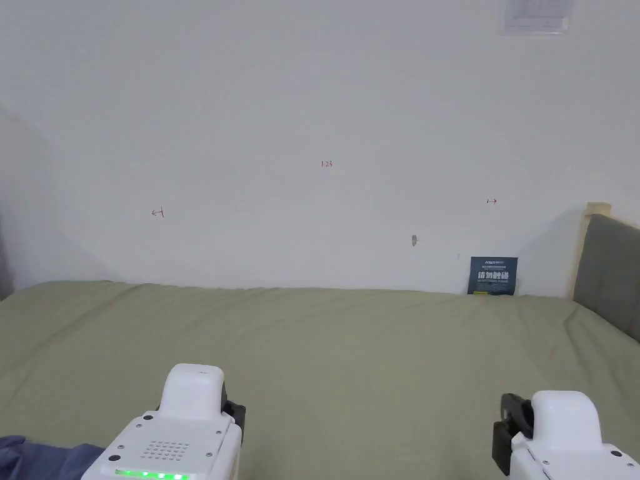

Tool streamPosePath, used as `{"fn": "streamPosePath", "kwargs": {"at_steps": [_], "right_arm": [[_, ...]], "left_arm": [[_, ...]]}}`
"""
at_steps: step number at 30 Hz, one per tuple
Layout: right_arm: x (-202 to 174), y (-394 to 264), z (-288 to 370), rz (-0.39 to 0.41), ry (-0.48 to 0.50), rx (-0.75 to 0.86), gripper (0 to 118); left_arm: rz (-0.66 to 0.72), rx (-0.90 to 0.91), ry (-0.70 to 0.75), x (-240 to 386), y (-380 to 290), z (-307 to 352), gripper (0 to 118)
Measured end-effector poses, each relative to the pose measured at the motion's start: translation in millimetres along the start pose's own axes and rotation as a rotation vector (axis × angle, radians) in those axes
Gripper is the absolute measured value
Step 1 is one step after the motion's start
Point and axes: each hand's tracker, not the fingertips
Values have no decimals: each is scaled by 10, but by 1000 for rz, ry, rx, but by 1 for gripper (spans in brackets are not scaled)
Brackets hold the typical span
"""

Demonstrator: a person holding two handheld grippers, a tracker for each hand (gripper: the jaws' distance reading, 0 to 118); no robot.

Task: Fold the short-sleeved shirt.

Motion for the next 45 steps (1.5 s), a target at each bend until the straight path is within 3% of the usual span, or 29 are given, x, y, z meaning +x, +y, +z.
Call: {"fn": "streamPosePath", "kwargs": {"at_steps": [3,8,16,21,31,34,45], "right_arm": [[58,-25,39,-30,37,-12,0],[67,-79,83,5,4,2,0],[-115,-99,30,29,61,-16,0],[-579,-107,-89,39,176,-23,0],[-1869,-67,-266,52,481,-18,0],[-2153,-82,-289,67,528,-21,1],[-2476,-139,-350,90,599,-41,1]], "left_arm": [[2,-2,-24,-6,16,6,0],[4,1,-26,-19,20,-6,0],[15,-14,22,-253,-36,18,0],[49,-40,131,-723,-126,153,0],[99,-91,439,-1948,-350,734,0],[118,-119,509,-2222,-427,888,0],[145,-150,589,-2553,-567,936,0]]}}
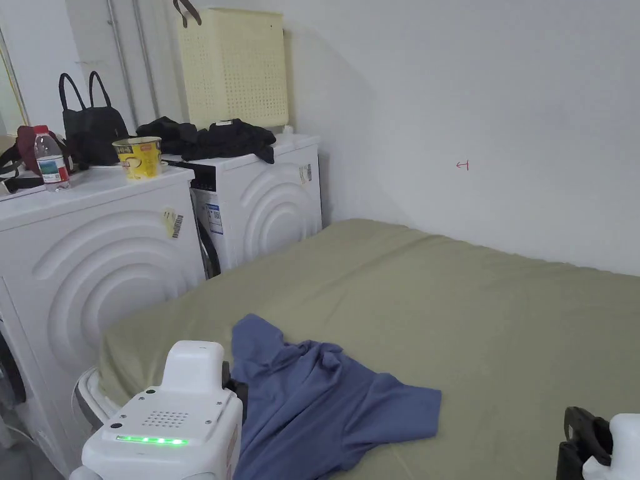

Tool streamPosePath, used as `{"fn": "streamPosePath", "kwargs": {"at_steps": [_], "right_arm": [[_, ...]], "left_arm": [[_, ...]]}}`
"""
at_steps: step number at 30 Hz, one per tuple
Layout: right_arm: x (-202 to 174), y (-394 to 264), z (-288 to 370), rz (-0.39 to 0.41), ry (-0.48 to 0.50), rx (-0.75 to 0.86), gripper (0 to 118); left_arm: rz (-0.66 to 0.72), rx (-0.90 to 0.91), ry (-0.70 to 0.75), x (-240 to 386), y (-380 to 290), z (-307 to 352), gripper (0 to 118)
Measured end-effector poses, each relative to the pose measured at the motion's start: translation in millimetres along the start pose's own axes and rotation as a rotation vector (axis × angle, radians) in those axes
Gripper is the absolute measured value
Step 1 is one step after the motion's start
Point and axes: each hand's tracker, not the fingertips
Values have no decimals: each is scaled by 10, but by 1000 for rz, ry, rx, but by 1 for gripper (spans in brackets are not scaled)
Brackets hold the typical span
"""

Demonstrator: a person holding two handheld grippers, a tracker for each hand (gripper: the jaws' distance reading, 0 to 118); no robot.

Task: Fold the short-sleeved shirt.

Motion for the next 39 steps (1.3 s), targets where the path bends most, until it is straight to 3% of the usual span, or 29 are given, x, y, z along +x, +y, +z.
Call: {"fn": "streamPosePath", "kwargs": {"at_steps": [9,17,26,27,28,29,30,31,36,39], "right_arm": [[-2,-61,-95,8,2,-34,1],[-17,-234,-261,9,14,-104,1],[79,-476,-513,-6,-2,-195,1],[87,-495,-525,-7,-2,-202,1],[96,-524,-538,-5,-1,-210,1],[97,-550,-555,0,-5,-219,1],[99,-570,-569,0,-6,-227,1],[104,-593,-577,-2,-4,-235,1],[137,-701,-558,-15,-4,-272,1],[185,-742,-522,-11,-11,-293,1]], "left_arm": [[-17,-72,-44,86,-62,-417,0],[-47,-340,-144,285,-209,-1464,0],[32,-571,-252,516,-550,-2331,0],[36,-607,-266,544,-572,-2388,18],[38,-652,-300,584,-606,-2451,52],[39,-661,-311,633,-668,-2514,93],[13,-686,-311,658,-719,-2572,118],[-18,-689,-253,739,-844,-2519,115],[-27,-731,-274,823,-934,-2751,115],[-122,-715,-247,911,-1101,-2781,113]]}}
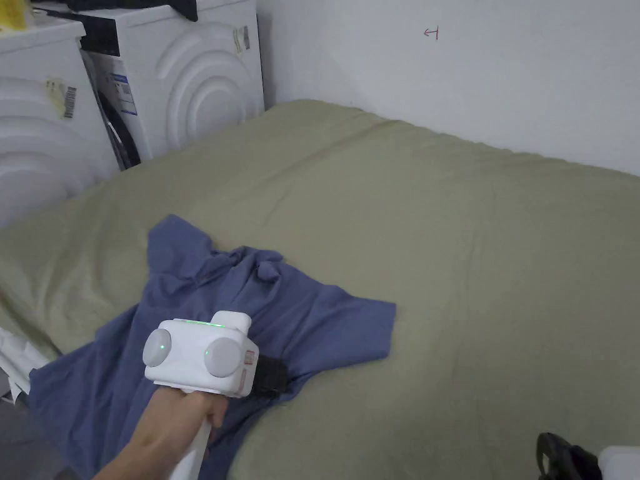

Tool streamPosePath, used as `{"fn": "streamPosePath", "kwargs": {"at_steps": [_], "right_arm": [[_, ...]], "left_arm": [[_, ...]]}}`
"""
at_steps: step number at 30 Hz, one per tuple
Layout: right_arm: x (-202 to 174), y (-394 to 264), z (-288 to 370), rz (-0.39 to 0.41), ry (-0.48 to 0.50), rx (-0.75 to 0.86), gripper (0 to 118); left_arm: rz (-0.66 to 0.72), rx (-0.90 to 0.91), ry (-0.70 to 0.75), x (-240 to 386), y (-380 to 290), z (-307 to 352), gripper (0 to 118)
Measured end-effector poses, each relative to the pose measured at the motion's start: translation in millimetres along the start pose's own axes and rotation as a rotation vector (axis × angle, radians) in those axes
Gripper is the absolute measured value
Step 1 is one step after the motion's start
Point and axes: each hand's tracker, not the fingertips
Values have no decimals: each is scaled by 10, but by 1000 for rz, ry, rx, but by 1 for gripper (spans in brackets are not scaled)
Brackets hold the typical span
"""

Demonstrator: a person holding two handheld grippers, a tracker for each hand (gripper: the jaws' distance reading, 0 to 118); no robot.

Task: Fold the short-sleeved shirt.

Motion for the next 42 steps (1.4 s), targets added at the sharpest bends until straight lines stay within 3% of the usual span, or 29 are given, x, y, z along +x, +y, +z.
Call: {"fn": "streamPosePath", "kwargs": {"at_steps": [1,2,3,4,5,11,15,18,28,35,42], "right_arm": [[26,-14,25,-2,-3,-3,1],[60,-24,54,-6,-6,-3,1],[92,-29,77,-9,-9,-3,1],[142,-36,118,-15,-12,-2,1],[185,-50,161,-24,-16,2,1],[507,-146,519,-75,-78,49,1],[817,-233,760,-143,-144,43,1],[1016,-322,1028,-140,-224,63,1],[1778,-707,1591,-274,-408,36,1],[2255,-925,1792,-352,-519,0,1],[2545,-1066,1817,-409,-567,-29,1]], "left_arm": [[24,-3,-2,22,10,43,109],[28,3,-8,35,14,88,98],[33,26,-13,45,24,174,63],[19,65,9,95,32,250,20],[10,64,3,133,44,291,0],[-10,62,-32,431,70,432,0],[-78,92,-105,1014,187,646,0],[-106,123,-146,1521,324,755,0],[-340,186,-436,3858,627,1148,0],[-502,192,-659,5661,466,1453,0],[-589,121,-760,6554,139,1368,0]]}}
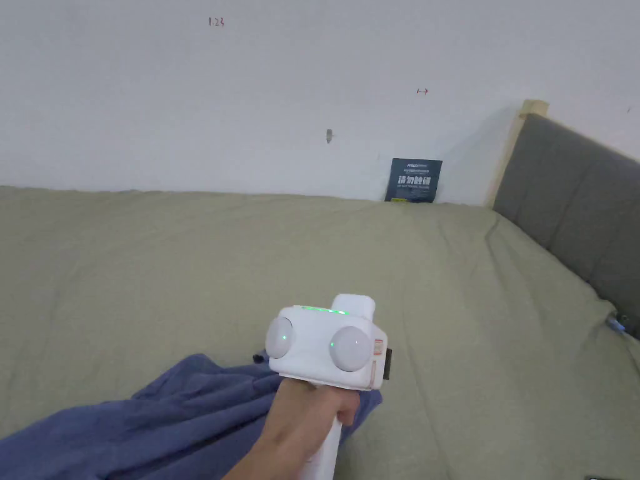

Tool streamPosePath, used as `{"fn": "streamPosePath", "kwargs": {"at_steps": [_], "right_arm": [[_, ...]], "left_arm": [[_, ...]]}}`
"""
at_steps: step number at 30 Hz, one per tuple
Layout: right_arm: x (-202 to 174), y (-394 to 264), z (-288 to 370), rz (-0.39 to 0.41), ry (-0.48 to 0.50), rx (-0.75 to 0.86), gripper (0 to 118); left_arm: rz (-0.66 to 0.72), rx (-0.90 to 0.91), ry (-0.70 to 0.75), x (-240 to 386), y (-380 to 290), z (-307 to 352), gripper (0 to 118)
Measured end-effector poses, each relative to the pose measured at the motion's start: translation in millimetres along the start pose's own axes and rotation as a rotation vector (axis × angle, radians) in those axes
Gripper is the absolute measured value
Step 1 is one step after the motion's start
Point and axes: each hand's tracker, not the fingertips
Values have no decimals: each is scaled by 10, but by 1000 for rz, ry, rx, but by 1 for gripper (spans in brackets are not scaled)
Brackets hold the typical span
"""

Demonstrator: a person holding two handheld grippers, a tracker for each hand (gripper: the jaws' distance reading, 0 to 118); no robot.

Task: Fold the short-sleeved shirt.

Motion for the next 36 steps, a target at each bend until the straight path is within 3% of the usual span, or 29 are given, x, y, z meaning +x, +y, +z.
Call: {"fn": "streamPosePath", "kwargs": {"at_steps": [6,7,8,9,10,11,17,20,24,25,26,27,28,30,36], "right_arm": [[43,-47,-85,-2,-10,-24,1],[41,-56,-88,2,-7,-27,1],[38,-62,-85,5,1,-25,1],[26,-63,-82,9,0,-24,1],[5,-54,-73,14,-1,-24,1],[-1,-58,-66,18,6,-22,1],[-134,50,129,39,55,30,1],[-220,98,297,60,87,64,1],[-325,113,540,74,130,104,1],[-349,110,596,80,136,111,1],[-379,101,656,89,144,121,1],[-409,96,710,93,149,128,1],[-442,83,767,99,156,138,1],[-509,57,853,107,161,146,1],[-660,-24,1047,113,191,155,1]], "left_arm": [[10,-102,40,-139,-369,-346,0],[-6,-105,47,-144,-403,-326,7],[-16,-104,55,-151,-426,-282,31],[-40,-113,79,-174,-440,-262,98],[-11,-109,79,-212,-441,-127,118],[-34,-51,92,-227,-384,55,112],[-74,43,186,-372,-776,1133,111],[-26,138,265,-566,-1146,1942,110],[74,281,362,-813,-1722,2922,99],[67,318,392,-814,-1868,3122,92],[78,359,439,-842,-2028,3326,73],[72,376,476,-858,-2139,3453,15],[57,391,520,-860,-2274,3592,0],[87,443,602,-885,-2465,3732,0],[181,444,590,-919,-2866,4074,0]]}}
